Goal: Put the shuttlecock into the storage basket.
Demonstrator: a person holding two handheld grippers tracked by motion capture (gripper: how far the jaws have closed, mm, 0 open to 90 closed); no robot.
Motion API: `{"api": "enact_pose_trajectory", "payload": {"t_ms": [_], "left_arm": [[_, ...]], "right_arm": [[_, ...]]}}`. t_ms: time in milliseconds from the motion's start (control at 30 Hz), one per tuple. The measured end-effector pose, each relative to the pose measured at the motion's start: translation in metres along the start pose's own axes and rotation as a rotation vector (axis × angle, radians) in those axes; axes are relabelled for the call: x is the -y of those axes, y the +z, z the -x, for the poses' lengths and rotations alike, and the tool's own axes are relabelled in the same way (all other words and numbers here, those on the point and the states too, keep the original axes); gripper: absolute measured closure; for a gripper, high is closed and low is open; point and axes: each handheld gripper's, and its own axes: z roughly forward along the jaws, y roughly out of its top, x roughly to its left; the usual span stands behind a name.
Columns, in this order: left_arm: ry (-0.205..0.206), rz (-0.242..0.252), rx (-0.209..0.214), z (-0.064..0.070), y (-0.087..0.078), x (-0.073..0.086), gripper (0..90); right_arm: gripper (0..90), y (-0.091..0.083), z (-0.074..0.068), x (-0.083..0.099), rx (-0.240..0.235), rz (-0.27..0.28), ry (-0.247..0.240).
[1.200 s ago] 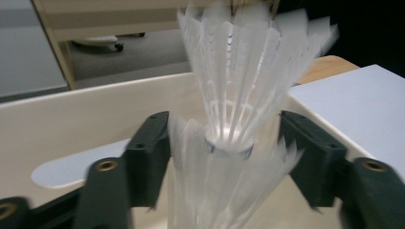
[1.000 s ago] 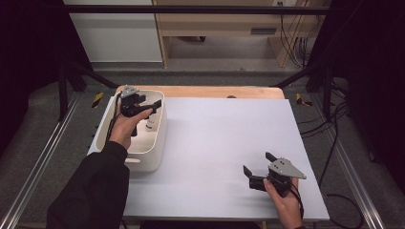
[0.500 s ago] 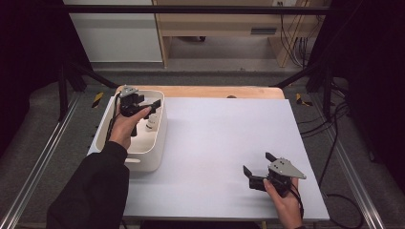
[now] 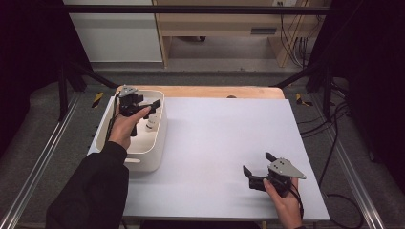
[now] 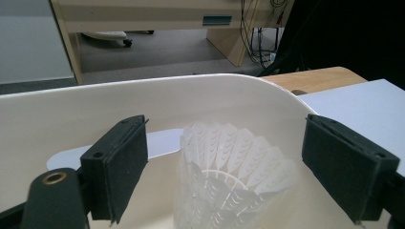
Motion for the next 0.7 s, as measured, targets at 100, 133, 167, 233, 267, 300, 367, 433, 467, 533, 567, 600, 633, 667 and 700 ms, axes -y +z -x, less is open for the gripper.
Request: {"api": "enact_pose_trajectory", "payload": {"t_ms": [100, 133, 167, 233, 267, 300, 367, 433, 467, 533, 567, 600, 633, 667, 700], "left_arm": [[0.014, 0.002, 0.004, 0.0006, -0.0001, -0.0003, 12.8], [0.016, 0.001, 0.002, 0.0009, -0.0001, -0.0003, 11.8], [0.017, -0.001, 0.000, 0.0010, -0.0003, -0.0004, 10.9], [0.017, -0.003, -0.005, 0.0008, -0.0007, -0.0007, 9.7], [0.019, -0.004, -0.008, 0.0007, -0.0009, -0.0007, 8.6], [0.021, -0.006, -0.009, 0.0007, -0.0011, -0.0008, 8.2], [0.023, -0.009, -0.013, 0.0007, -0.0016, -0.0010, 6.1], [0.030, -0.010, -0.014, 0.0011, -0.0018, -0.0012, 5.5], [0.032, -0.011, -0.015, 0.0015, -0.0021, -0.0014, 5.2], [0.043, -0.011, -0.014, 0.0020, -0.0029, -0.0019, 5.0], [0.046, -0.011, -0.013, 0.0024, -0.0032, -0.0021, 4.9], [0.051, -0.012, -0.012, 0.0026, -0.0036, -0.0023, 4.8], [0.056, -0.012, -0.013, 0.0027, -0.0040, -0.0026, 4.7], [0.057, -0.011, -0.013, 0.0029, -0.0043, -0.0028, 4.7], [0.060, -0.011, -0.015, 0.0030, -0.0046, -0.0030, 4.6]], "right_arm": [[4.9, -0.0001, 0.0000, 0.0000, 0.000, 0.000, -0.001], [4.9, -0.0001, 0.0000, 0.0001, -0.002, 0.000, 0.000], [4.9, -0.0001, 0.0001, 0.0001, -0.001, 0.000, 0.001], [4.9, -0.0001, 0.0001, 0.0000, 0.000, 0.001, 0.000], [4.9, -0.0001, 0.0000, 0.0000, -0.001, 0.001, 0.000], [4.9, -0.0001, -0.0001, -0.0001, -0.001, 0.000, 0.000], [4.8, -0.0001, -0.0001, -0.0001, -0.001, 0.001, 0.000], [4.9, 0.0000, -0.0001, 0.0000, 0.000, 0.000, 0.000], [4.8, 0.0000, -0.0001, 0.0000, -0.001, 0.000, 0.000], [4.8, -0.0001, -0.0002, -0.0001, 0.000, 0.000, 0.000], [4.8, -0.0002, -0.0001, -0.0001, 0.000, 0.001, 0.000], [4.7, -0.0001, 0.0001, -0.0001, -0.001, 0.002, 0.000], [4.7, -0.0001, 0.0001, -0.0001, -0.001, 0.002, 0.002], [4.7, -0.0002, 0.0000, -0.0001, -0.001, 0.002, 0.002], [4.7, -0.0003, 0.0000, -0.0001, -0.001, 0.001, 0.001]]}}
